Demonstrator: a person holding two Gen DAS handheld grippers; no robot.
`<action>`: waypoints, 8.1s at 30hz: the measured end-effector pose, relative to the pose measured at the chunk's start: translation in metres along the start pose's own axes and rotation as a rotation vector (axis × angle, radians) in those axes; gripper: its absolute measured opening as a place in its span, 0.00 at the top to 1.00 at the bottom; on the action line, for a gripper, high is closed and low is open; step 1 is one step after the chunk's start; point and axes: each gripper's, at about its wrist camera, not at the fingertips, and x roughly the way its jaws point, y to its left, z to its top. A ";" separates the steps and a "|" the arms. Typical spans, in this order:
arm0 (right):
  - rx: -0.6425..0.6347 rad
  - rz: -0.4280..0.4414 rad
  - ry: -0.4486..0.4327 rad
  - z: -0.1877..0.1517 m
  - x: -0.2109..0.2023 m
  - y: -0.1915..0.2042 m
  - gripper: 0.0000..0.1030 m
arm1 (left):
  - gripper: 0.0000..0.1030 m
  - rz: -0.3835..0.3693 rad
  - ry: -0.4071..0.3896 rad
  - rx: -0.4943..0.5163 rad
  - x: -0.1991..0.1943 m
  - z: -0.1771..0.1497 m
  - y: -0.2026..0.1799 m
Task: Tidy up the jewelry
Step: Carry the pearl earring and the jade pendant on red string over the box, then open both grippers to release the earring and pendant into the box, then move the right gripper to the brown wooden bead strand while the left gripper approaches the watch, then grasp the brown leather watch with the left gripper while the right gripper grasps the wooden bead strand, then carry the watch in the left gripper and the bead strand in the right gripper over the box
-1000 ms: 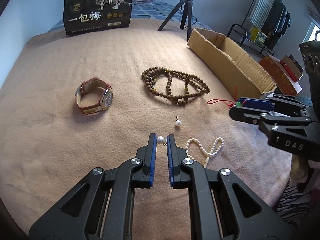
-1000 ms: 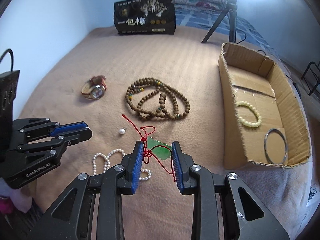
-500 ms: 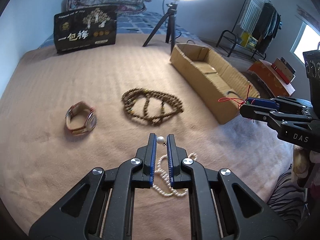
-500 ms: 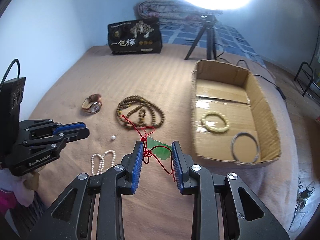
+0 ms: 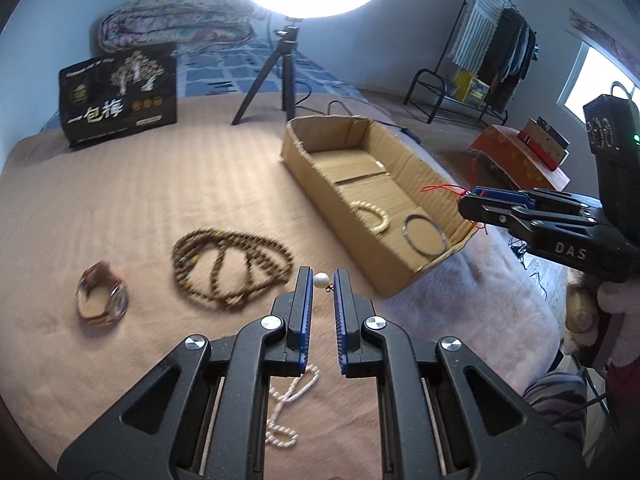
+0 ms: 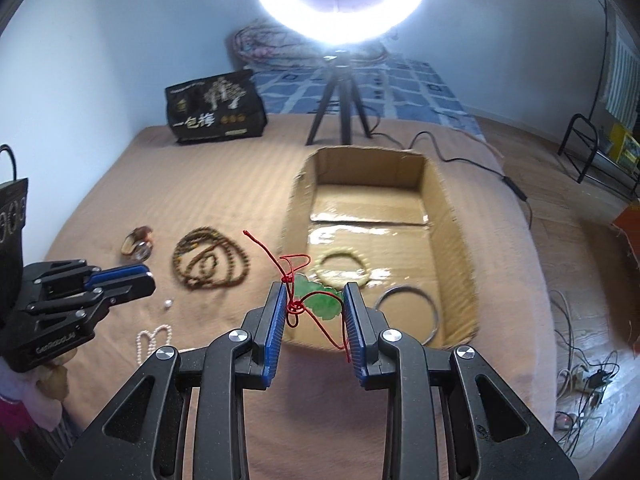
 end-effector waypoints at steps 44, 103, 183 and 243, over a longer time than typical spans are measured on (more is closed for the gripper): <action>0.076 -0.062 0.053 0.030 0.069 -0.074 0.74 | 0.92 -0.083 0.053 0.077 0.084 0.039 -0.075; 0.021 -0.060 -0.021 0.009 -0.016 0.043 0.30 | 0.60 0.164 -0.048 -0.076 -0.060 -0.006 0.085; 0.083 -0.059 0.440 0.073 0.262 0.183 0.32 | 0.72 0.186 0.129 -0.028 0.037 -0.037 0.181; 0.079 0.224 0.053 0.063 -0.003 0.067 0.89 | 0.91 0.070 -0.024 -0.016 -0.032 -0.006 0.075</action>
